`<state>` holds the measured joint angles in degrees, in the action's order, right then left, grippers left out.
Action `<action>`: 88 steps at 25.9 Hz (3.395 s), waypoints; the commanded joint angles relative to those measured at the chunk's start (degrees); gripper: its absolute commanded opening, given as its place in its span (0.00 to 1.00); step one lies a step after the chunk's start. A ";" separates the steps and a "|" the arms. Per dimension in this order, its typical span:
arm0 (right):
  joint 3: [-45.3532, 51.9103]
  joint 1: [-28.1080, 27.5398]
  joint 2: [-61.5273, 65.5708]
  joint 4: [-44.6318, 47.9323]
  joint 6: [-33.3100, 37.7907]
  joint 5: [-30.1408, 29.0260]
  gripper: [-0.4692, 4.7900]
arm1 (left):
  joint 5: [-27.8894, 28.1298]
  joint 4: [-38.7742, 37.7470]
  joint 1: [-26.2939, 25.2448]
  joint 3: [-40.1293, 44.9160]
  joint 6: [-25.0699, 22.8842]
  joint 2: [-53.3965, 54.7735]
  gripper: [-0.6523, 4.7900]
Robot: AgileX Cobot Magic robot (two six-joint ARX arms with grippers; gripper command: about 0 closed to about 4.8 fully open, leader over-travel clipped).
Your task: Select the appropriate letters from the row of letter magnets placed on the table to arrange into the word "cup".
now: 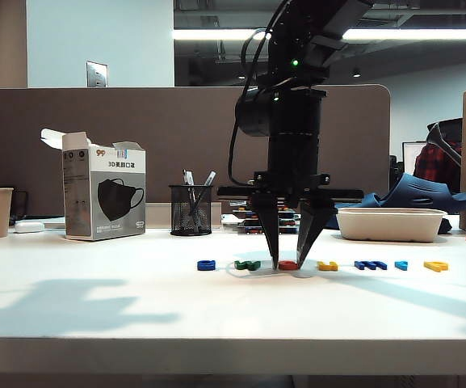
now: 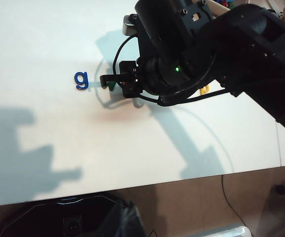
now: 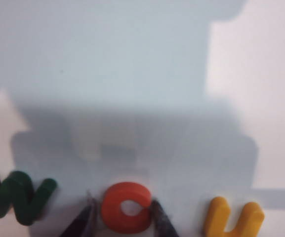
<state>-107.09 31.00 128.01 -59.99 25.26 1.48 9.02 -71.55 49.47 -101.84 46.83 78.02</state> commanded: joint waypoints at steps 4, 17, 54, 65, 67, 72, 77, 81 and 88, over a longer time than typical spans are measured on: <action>-0.15 0.09 -0.09 0.24 0.20 0.09 0.36 | -0.02 0.52 0.04 -0.20 0.13 -0.17 0.11; -0.15 0.09 -0.09 0.26 0.17 0.09 0.29 | -0.02 0.52 0.04 -0.20 0.13 -0.17 0.11; -4.55 1.11 -4.39 -5.31 0.48 -2.84 0.27 | -0.02 0.52 0.04 -0.20 0.13 -0.17 0.11; -4.42 6.75 -6.05 -7.96 3.45 -2.47 0.27 | -0.02 0.52 0.04 -0.20 0.13 -0.17 0.11; -4.42 8.39 -6.05 -8.15 4.52 -2.47 0.27 | -0.02 0.52 0.04 -0.20 0.13 -0.17 0.11; -3.82 11.23 -6.05 -7.85 5.75 -1.77 0.27 | -0.02 0.52 0.04 -0.20 0.13 -0.17 0.11; -0.35 12.59 -6.05 -6.45 6.54 -1.60 0.27 | -0.02 0.52 0.04 -0.22 0.13 -0.17 0.11; 2.05 13.09 -6.05 -4.20 6.64 -1.40 0.27 | -0.02 0.52 0.04 -0.20 0.15 -0.17 0.11; 6.99 13.25 -6.05 -0.70 6.69 -1.62 0.27 | -0.02 0.52 0.04 -0.20 0.13 -0.17 0.11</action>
<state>-100.95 44.03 122.19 -61.56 31.70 -0.12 9.02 -71.55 49.47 -101.84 46.85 78.02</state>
